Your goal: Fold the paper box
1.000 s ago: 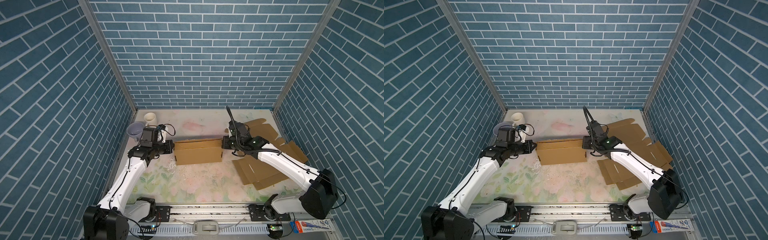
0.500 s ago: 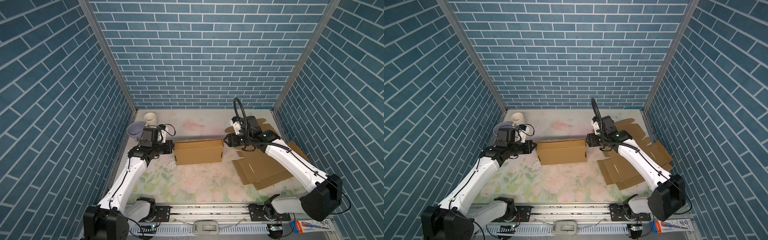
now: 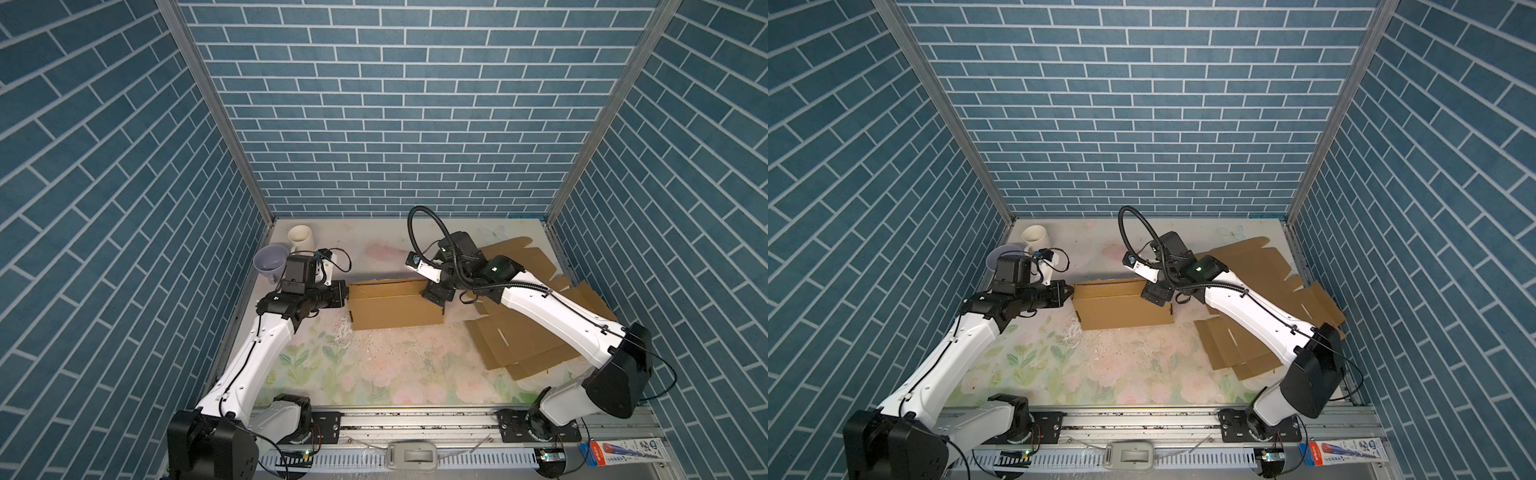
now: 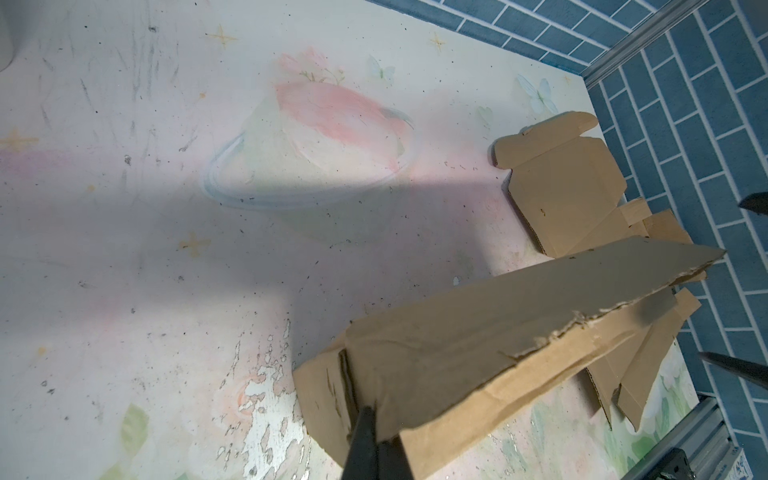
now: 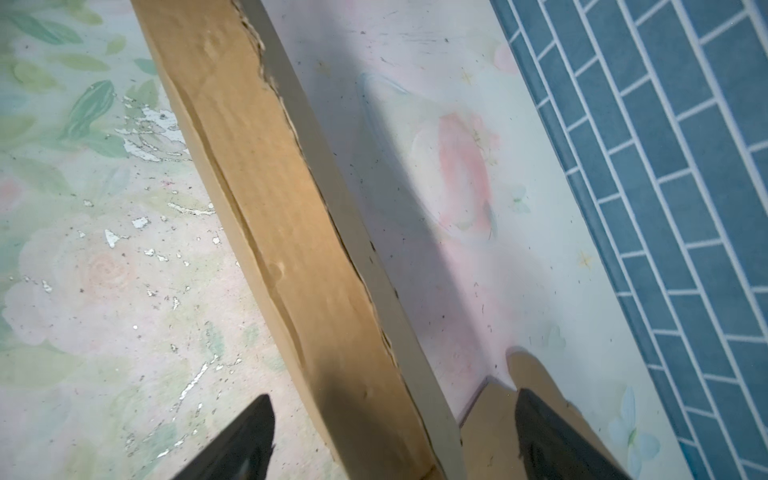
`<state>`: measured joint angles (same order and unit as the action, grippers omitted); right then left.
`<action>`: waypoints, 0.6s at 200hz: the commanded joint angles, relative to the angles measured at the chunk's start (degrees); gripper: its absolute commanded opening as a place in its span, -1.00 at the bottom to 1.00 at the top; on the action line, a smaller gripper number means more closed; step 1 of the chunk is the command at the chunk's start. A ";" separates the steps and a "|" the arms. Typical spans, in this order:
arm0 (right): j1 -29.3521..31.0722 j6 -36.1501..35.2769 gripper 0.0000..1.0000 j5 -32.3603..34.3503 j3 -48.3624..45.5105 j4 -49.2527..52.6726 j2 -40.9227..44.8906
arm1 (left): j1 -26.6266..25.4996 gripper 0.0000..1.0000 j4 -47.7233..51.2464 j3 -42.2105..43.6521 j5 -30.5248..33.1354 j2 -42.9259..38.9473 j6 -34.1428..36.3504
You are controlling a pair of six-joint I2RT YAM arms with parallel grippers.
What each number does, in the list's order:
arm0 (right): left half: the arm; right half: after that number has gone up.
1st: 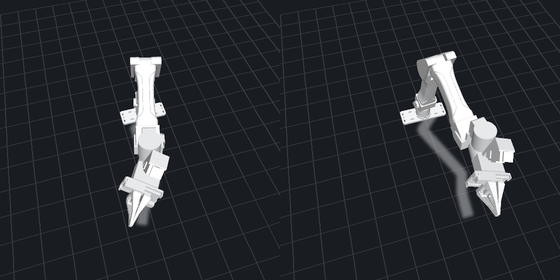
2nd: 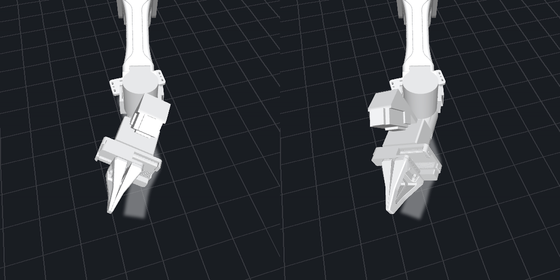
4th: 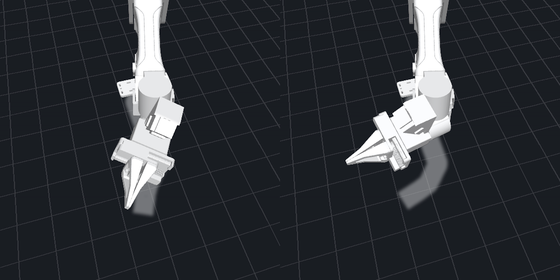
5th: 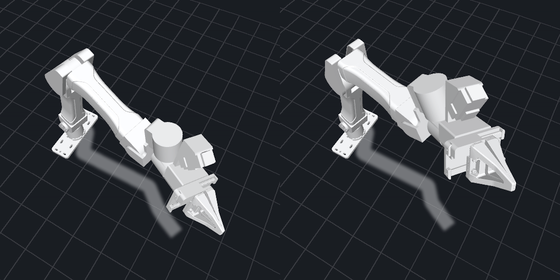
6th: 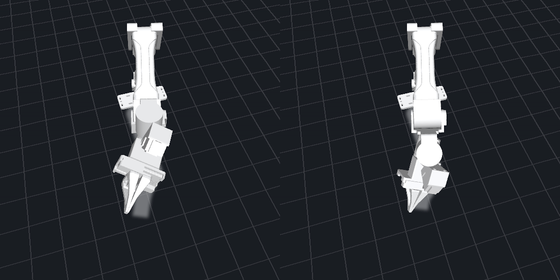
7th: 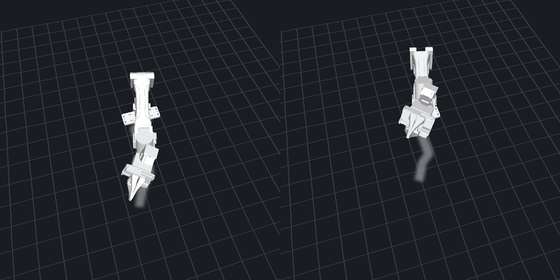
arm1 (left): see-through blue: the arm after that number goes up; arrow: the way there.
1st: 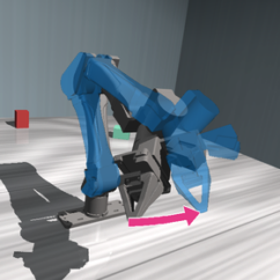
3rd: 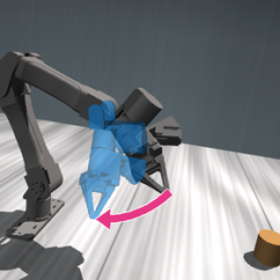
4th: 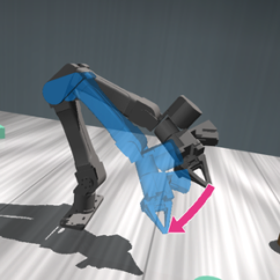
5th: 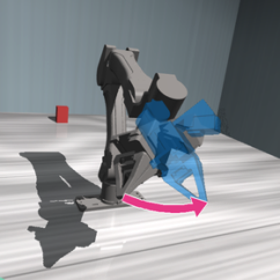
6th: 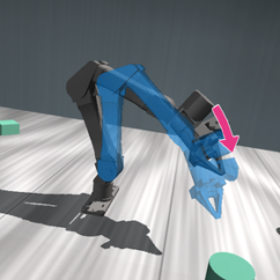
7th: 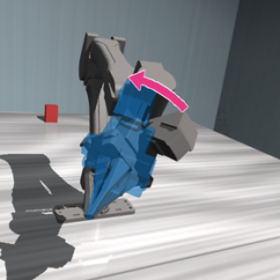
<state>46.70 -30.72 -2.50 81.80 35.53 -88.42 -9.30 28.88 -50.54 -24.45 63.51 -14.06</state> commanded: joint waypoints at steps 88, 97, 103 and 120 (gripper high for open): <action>5.51 -11.23 0.69 -2.86 6.19 0.25 -9.64 | -0.53 -1.00 6.73 1.15 0.80 1.14 1.32; 5.87 -11.67 0.66 -0.72 6.06 0.17 -10.00 | -0.62 -1.00 6.72 1.14 0.63 1.11 1.31; 6.11 -11.82 0.63 0.16 5.92 -0.19 -10.14 | -0.63 -1.00 6.74 1.15 0.57 0.94 1.27; 6.69 -12.23 0.57 1.82 5.32 -0.91 -10.20 | -0.63 -1.00 6.72 1.01 0.52 0.92 1.28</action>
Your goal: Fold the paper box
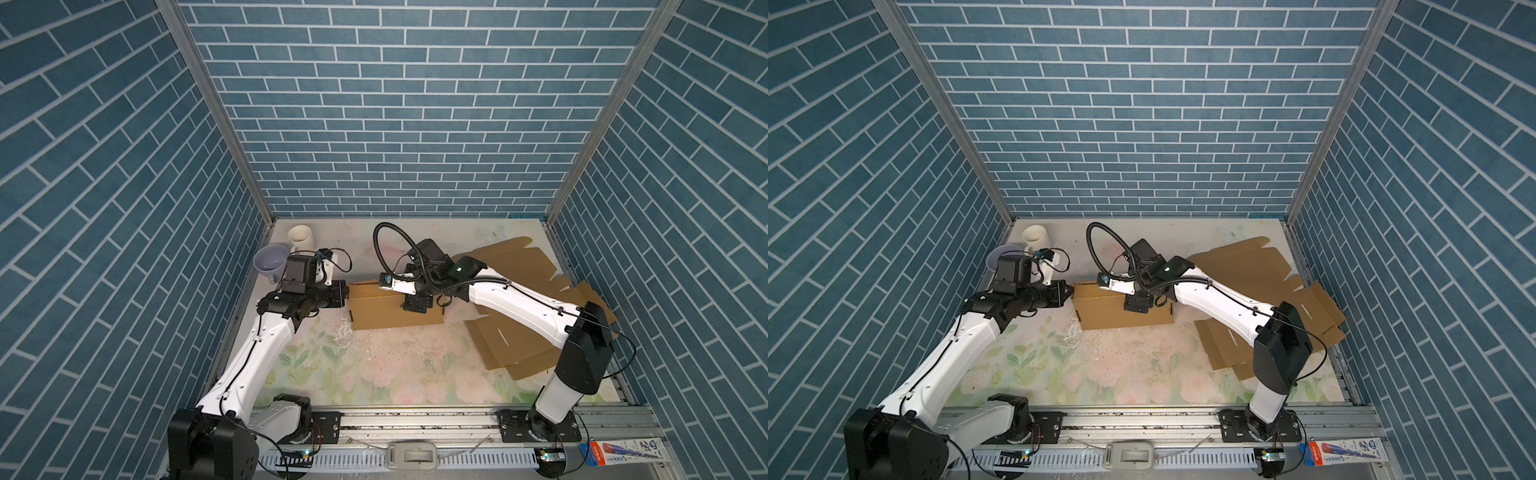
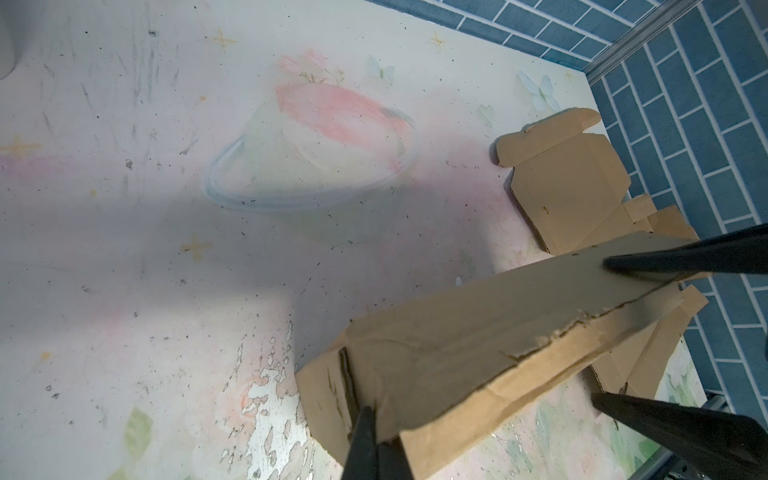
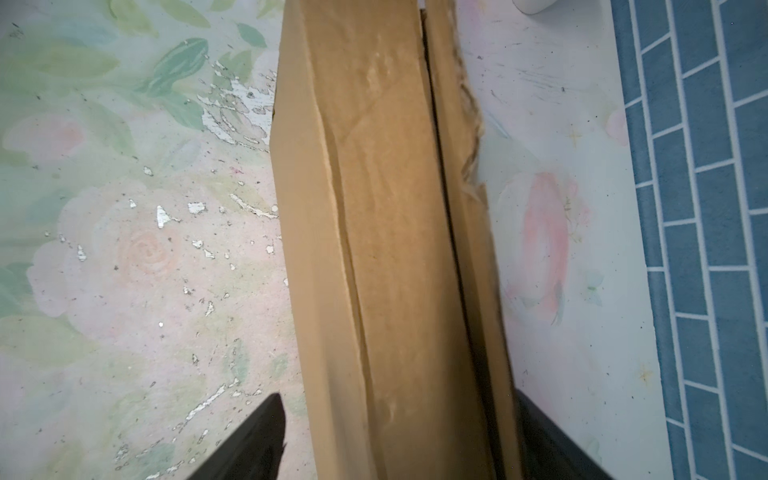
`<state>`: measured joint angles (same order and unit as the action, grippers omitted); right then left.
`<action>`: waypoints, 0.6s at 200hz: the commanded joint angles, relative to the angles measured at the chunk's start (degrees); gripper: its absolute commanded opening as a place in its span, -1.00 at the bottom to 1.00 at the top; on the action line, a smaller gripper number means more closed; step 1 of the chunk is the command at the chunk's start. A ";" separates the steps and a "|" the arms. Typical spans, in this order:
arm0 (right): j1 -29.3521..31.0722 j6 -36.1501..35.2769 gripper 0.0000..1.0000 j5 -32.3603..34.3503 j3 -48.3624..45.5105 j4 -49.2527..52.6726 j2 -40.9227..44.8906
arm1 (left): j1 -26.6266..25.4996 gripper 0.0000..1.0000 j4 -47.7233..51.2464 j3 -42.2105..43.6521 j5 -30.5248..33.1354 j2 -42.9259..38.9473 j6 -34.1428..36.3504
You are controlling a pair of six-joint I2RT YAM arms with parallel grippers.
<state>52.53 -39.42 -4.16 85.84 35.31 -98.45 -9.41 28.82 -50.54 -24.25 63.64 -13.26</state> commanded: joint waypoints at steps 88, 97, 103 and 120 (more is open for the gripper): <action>2.84 -4.26 0.04 6.64 -2.98 -5.77 0.45 | -0.61 -0.95 6.31 1.16 -0.85 -0.27 0.11; 3.05 -4.22 0.00 7.25 -3.68 -6.05 0.43 | -0.61 -0.94 6.38 1.07 -0.98 -0.60 0.16; 3.05 -4.10 -0.01 7.69 -4.12 -6.39 0.49 | -0.61 -0.94 6.42 0.96 -1.18 -0.70 0.10; 3.27 -3.27 -0.08 8.44 -5.43 -7.25 0.78 | -0.61 -0.91 6.58 0.63 -1.85 -1.07 0.04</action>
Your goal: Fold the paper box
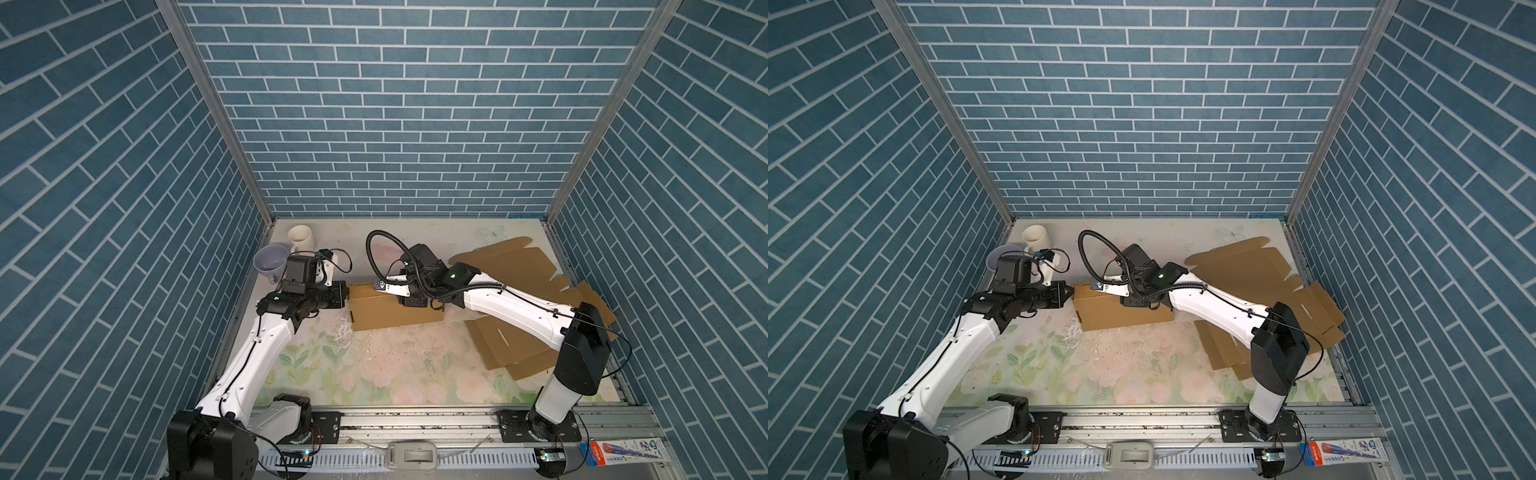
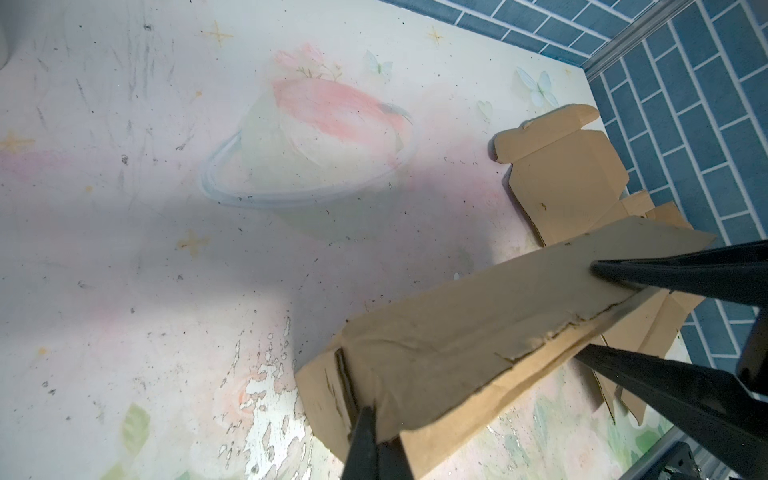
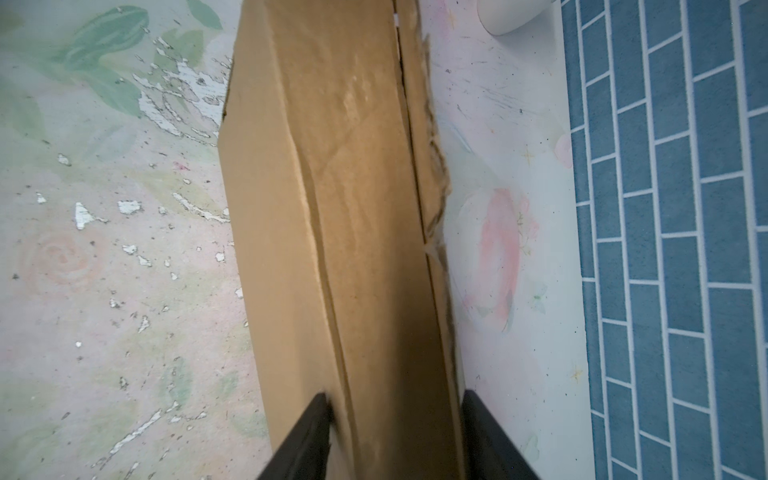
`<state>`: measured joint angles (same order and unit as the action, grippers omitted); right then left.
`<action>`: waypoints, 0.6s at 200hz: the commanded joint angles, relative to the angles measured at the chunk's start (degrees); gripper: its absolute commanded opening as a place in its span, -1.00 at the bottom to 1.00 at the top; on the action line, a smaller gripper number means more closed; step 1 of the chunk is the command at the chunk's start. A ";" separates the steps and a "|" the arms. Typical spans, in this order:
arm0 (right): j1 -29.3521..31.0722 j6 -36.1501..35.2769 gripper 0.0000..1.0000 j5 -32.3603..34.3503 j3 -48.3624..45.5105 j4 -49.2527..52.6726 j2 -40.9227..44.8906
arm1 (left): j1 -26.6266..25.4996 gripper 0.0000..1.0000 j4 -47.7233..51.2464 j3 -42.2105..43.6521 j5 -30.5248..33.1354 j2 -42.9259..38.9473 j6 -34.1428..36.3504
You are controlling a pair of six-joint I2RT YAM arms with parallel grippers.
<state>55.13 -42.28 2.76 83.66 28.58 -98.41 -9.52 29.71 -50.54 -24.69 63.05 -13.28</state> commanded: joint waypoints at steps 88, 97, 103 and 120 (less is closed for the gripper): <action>1.23 4.34 -0.22 4.22 -9.61 -5.58 2.55 | 0.95 -0.09 6.75 -3.84 -4.76 -6.16 -4.83; 1.31 4.69 -0.21 4.42 -10.23 -6.34 2.86 | 1.08 -0.04 4.80 -4.03 -4.47 -5.26 -6.49; 1.42 4.97 -0.21 4.57 -10.69 -6.79 3.03 | 1.10 0.00 3.42 -4.24 -3.84 -4.40 -7.62; 1.95 5.70 -0.20 5.31 -11.50 -7.50 3.20 | 1.17 0.04 0.11 -5.19 -1.65 -1.32 -9.74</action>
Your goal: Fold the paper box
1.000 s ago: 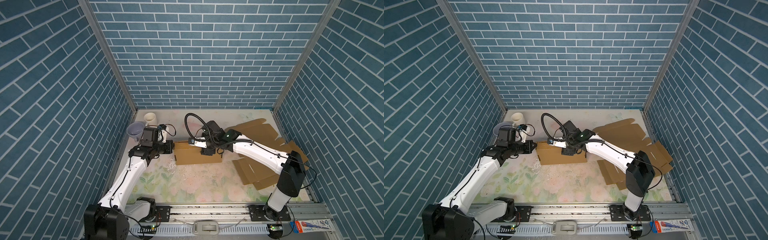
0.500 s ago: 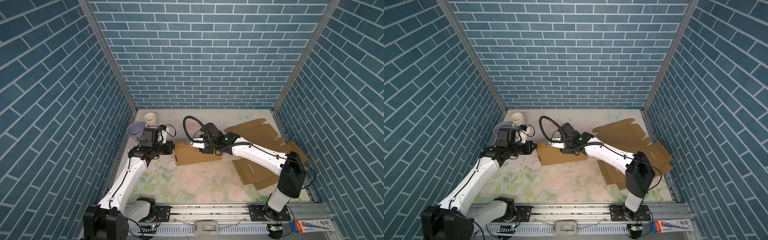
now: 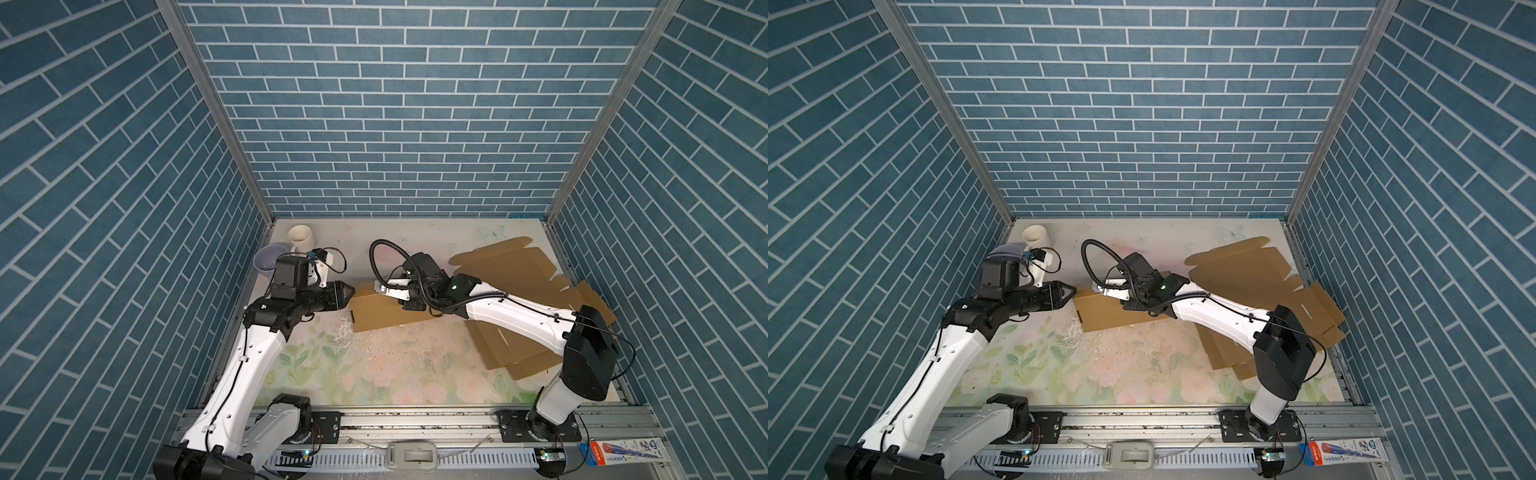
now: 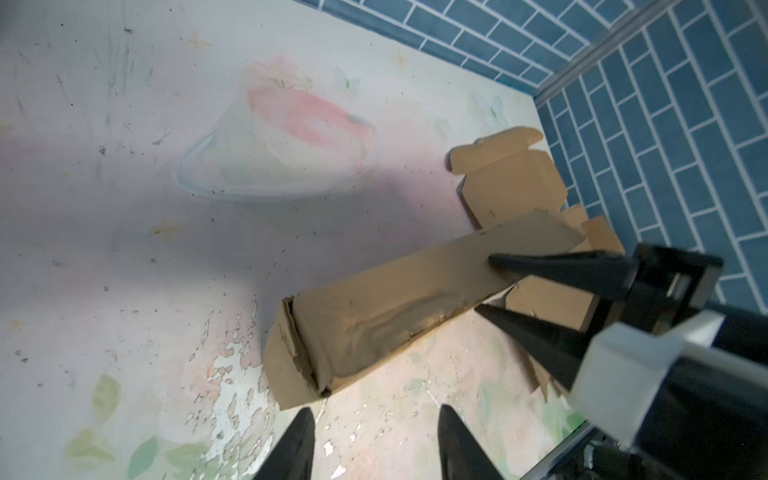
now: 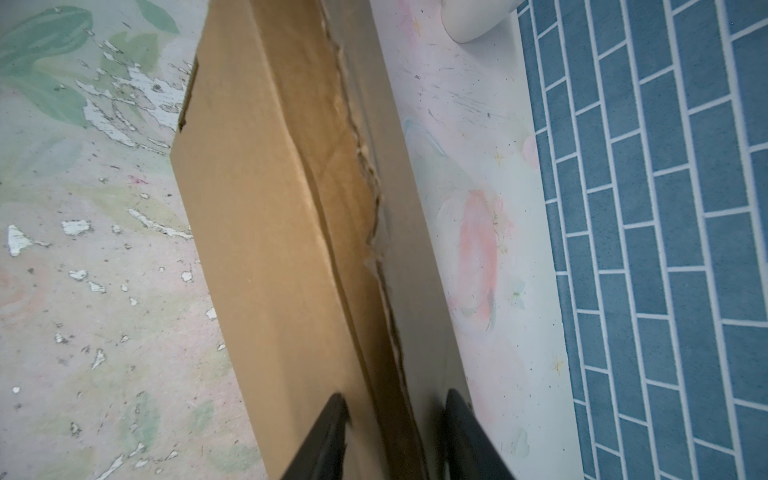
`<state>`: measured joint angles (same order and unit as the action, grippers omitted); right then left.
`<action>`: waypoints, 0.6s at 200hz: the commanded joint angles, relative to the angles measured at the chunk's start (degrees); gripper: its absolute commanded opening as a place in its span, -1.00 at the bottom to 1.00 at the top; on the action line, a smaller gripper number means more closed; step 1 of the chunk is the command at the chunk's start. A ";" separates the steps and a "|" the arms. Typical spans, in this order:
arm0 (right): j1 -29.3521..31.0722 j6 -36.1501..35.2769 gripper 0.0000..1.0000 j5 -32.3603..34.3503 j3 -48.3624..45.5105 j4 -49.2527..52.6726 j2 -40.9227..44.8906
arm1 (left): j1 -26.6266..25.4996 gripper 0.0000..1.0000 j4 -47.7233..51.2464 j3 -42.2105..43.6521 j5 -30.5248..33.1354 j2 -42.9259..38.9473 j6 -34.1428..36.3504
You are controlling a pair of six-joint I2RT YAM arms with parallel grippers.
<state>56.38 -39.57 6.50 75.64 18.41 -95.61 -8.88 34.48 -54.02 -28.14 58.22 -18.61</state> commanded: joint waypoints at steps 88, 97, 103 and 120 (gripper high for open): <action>0.52 10.66 0.08 -2.69 0.29 8.16 -0.23 | 0.29 -0.01 -11.22 13.80 -0.63 1.64 -6.44; 0.23 11.62 0.14 -3.69 1.69 9.28 -0.19 | 0.25 -0.06 -12.14 16.10 -0.53 1.42 -6.70; 0.09 12.42 0.16 -4.38 2.54 9.80 0.23 | 0.27 -0.08 -12.52 16.62 -0.37 1.46 -6.74; -1.03 17.14 0.24 -6.78 5.03 10.26 3.45 | 0.27 -0.12 -12.60 16.63 -0.25 2.11 -6.36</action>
<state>56.84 -30.35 4.54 76.20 22.98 -94.94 -8.80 20.16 -39.92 -29.76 58.57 -25.17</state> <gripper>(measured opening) 0.596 0.446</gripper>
